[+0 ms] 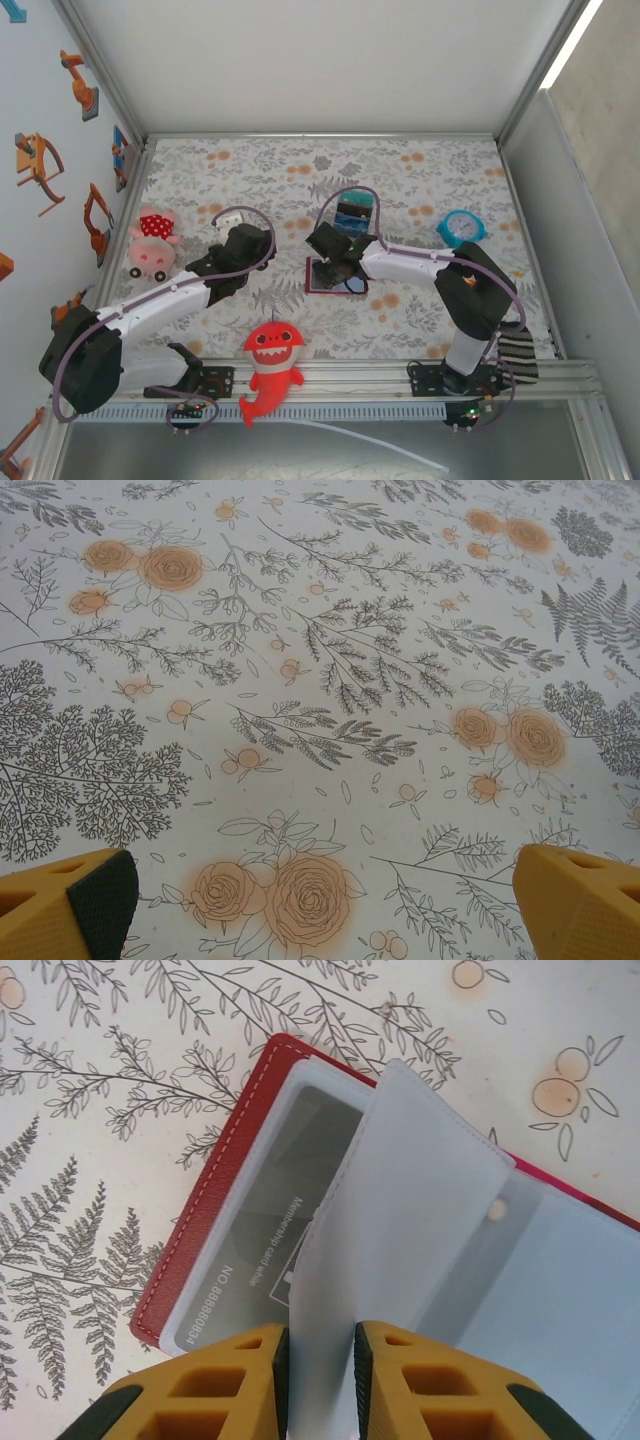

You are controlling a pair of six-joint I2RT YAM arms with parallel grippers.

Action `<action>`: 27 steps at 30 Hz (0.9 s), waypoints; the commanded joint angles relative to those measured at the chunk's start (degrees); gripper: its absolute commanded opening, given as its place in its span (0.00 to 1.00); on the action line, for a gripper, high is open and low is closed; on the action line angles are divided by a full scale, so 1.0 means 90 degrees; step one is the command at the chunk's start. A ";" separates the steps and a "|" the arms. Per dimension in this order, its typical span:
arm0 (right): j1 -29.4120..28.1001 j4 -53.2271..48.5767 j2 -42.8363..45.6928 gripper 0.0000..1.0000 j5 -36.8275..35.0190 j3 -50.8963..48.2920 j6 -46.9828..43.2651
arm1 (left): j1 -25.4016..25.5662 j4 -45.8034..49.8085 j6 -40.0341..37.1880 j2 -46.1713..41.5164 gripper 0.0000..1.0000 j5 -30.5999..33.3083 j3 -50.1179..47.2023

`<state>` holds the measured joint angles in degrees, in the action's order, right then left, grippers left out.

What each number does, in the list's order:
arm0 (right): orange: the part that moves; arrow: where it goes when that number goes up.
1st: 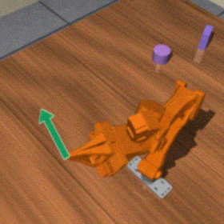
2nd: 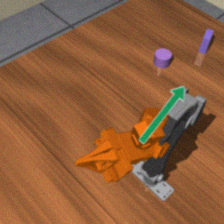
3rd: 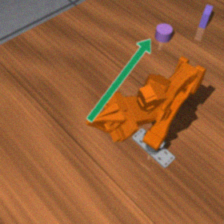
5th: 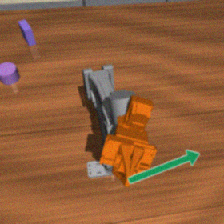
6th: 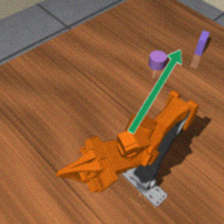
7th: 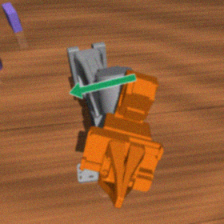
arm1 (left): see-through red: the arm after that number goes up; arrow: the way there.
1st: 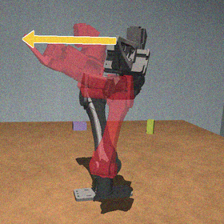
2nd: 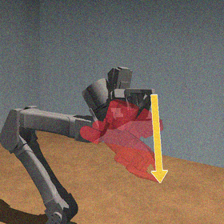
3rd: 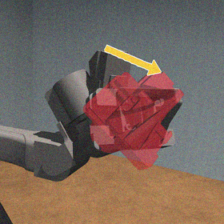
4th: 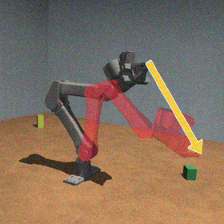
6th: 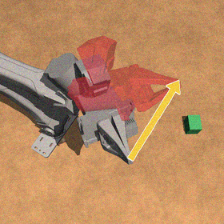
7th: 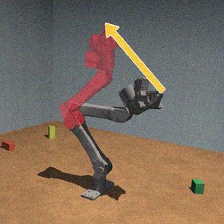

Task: Take the credit cards out of the card holder

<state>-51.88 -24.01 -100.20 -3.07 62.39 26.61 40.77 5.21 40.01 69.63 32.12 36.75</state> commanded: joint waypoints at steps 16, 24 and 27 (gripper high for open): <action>0.0010 -0.0802 0.0818 0.30 -0.1387 -0.0401 0.0488 | 0.0420 0.0035 -0.0774 0.0299 0.97 0.0230 0.0393; 0.0144 -0.0992 0.0968 0.31 -0.1563 -0.0667 0.0693 | 0.0802 -0.0202 -0.1441 0.0660 0.97 0.0227 0.0427; 0.0260 -0.0994 0.0932 0.32 -0.1486 -0.0744 0.0768 | 0.0934 -0.0348 -0.1595 0.0782 0.97 0.0219 0.0389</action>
<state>-50.37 -31.35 -92.86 -14.92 56.45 31.55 48.25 3.86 29.19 75.81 33.41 39.55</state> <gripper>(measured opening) 0.314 0.970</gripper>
